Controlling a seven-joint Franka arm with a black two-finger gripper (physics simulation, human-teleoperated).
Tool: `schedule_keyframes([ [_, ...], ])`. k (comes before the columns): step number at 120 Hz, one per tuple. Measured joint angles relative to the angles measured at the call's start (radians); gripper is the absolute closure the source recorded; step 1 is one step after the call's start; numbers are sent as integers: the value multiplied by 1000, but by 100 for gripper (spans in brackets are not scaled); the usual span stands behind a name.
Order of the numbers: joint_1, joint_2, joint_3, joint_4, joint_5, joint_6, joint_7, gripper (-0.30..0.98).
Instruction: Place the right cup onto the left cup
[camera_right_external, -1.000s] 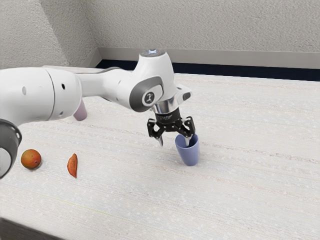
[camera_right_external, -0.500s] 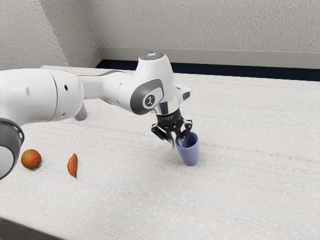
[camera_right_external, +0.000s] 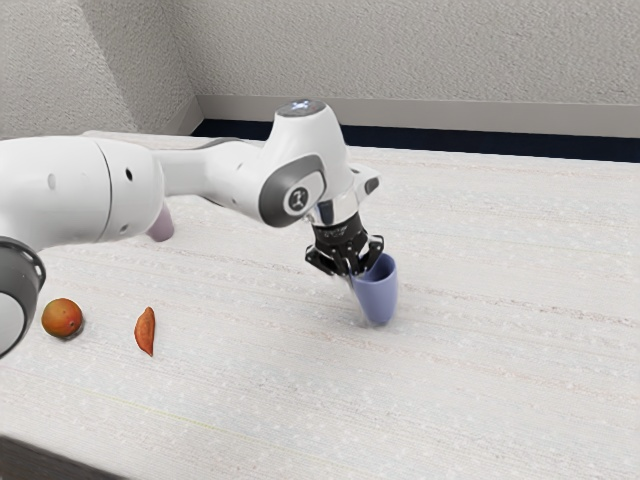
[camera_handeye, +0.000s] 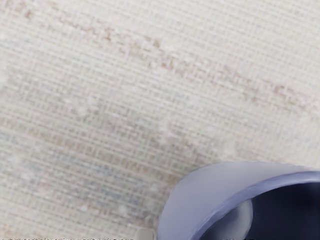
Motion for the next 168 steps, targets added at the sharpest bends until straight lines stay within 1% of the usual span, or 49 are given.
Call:
schedule_keyframes([
  [15,3,-50,0,2,35,-24,-13,78],
  [21,24,-84,0,2,54,-41,-18,78],
  [33,120,-156,1,2,90,-87,-25,78],
  [44,220,-200,1,-2,107,-136,-29,78],
  [73,472,-252,10,9,131,-221,-29,78],
  [86,531,-244,66,38,137,-237,-23,78],
  [97,570,-207,116,94,139,-246,-17,78],
  [105,568,-178,129,128,139,-250,-11,78],
  [119,443,-140,133,182,139,-255,-4,78],
  [126,415,-134,133,191,139,-257,-1,78],
  [132,427,-133,134,194,138,-259,2,78],
  [150,511,-125,135,200,131,-265,12,79],
  [168,540,-86,135,240,124,-268,20,79],
])
